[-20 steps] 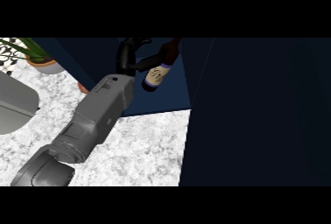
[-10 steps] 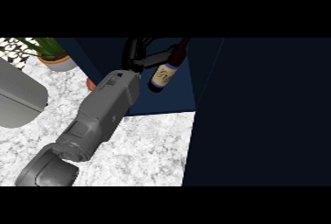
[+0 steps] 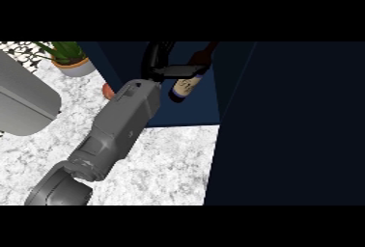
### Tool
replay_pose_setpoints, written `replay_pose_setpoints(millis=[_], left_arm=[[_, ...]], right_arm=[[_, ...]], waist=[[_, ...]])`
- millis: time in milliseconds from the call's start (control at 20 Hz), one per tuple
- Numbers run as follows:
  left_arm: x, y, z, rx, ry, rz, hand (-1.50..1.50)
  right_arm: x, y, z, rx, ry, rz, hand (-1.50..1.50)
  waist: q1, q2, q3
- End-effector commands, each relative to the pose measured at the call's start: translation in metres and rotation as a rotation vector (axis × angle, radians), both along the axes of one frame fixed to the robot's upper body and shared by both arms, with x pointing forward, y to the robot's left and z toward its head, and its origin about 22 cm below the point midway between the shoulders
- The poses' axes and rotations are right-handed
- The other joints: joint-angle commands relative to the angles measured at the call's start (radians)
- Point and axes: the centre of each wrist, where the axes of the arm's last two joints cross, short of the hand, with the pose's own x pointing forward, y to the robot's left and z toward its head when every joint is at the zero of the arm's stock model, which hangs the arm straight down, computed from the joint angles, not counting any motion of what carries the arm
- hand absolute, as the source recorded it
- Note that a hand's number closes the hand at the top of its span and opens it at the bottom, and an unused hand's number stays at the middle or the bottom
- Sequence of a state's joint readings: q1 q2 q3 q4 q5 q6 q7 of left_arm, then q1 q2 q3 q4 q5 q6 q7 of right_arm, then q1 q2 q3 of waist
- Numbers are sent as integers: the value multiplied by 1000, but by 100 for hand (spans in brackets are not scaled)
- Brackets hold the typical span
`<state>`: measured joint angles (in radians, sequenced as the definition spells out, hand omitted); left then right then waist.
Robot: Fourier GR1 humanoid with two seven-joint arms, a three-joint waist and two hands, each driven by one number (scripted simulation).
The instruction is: Pick up the wine, place it into the cabinet and close the cabinet
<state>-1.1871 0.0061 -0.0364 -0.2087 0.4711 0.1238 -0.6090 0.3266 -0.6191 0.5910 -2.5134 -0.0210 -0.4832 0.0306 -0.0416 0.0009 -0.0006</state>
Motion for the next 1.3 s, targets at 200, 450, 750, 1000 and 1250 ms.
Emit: replay_pose_setpoints(millis=[200,450,750,1000,1250], left_arm=[[-12,-1,-13,-64,10,-71,-150],[-25,-2,-20,-116,35,-128,-150],[-66,5,-66,-174,60,-170,-150],[-95,6,-72,-197,86,-170,-150],[-131,8,-71,-188,92,-190,-150]], right_arm=[[-28,1,31,110,16,48,-150],[-30,0,28,101,48,40,-150],[-28,-3,36,112,34,15,-150],[-31,-5,36,105,27,-22,-150],[-31,-4,32,91,34,-27,-150]], waist=[[-5,-12,0],[25,-23,0],[39,-19,-1],[65,-27,0],[60,-20,1]])
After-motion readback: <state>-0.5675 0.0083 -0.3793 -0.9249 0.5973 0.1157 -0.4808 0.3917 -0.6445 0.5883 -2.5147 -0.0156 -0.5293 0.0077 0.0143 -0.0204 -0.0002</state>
